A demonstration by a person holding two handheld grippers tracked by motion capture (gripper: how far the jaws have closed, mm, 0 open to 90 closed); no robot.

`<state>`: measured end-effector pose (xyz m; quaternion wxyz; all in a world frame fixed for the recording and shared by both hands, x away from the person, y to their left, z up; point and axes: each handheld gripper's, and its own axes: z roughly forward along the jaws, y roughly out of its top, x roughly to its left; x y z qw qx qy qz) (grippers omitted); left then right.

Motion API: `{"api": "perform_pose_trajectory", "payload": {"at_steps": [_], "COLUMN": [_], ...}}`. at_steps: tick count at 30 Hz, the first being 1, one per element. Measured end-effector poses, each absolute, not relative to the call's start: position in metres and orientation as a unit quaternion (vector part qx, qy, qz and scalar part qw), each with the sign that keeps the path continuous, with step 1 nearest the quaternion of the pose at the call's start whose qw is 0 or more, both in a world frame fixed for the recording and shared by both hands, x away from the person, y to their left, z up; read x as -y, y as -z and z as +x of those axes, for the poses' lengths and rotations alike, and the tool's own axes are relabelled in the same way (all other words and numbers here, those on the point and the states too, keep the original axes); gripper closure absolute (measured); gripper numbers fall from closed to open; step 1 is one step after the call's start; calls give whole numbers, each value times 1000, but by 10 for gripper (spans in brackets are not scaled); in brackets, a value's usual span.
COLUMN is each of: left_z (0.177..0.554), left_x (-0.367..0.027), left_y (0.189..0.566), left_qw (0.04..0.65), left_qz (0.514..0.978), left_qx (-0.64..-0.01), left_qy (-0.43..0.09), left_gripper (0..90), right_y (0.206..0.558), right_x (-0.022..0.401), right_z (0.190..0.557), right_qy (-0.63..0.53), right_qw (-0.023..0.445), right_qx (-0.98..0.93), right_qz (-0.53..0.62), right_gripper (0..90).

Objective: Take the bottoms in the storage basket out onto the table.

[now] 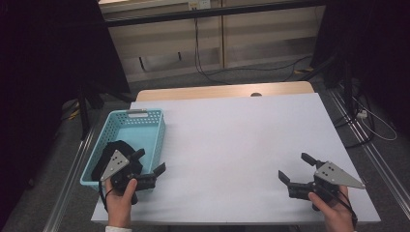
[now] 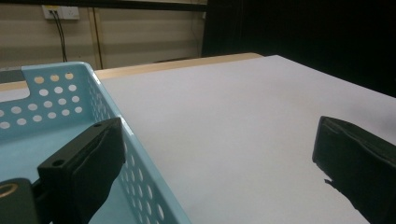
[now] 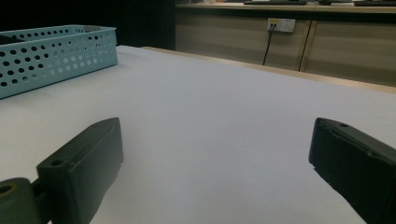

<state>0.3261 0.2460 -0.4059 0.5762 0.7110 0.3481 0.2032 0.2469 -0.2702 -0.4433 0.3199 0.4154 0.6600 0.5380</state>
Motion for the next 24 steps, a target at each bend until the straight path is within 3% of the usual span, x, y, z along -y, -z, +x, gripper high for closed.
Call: {"api": "perform_pose_trajectory", "payload": {"at_steps": [24], "left_z": [321], "left_x": [-251], "left_y": [395], "left_qw": [578], "left_qz": [707], "left_qx": [-349], "left_qy": [-210], "left_gripper": [29], "right_y": [442], "right_x": [266], "right_z": [247], "right_qy": [-537], "right_qw": [311], "right_qx": [-671], "right_qz": [405], "right_gripper": [26]}}
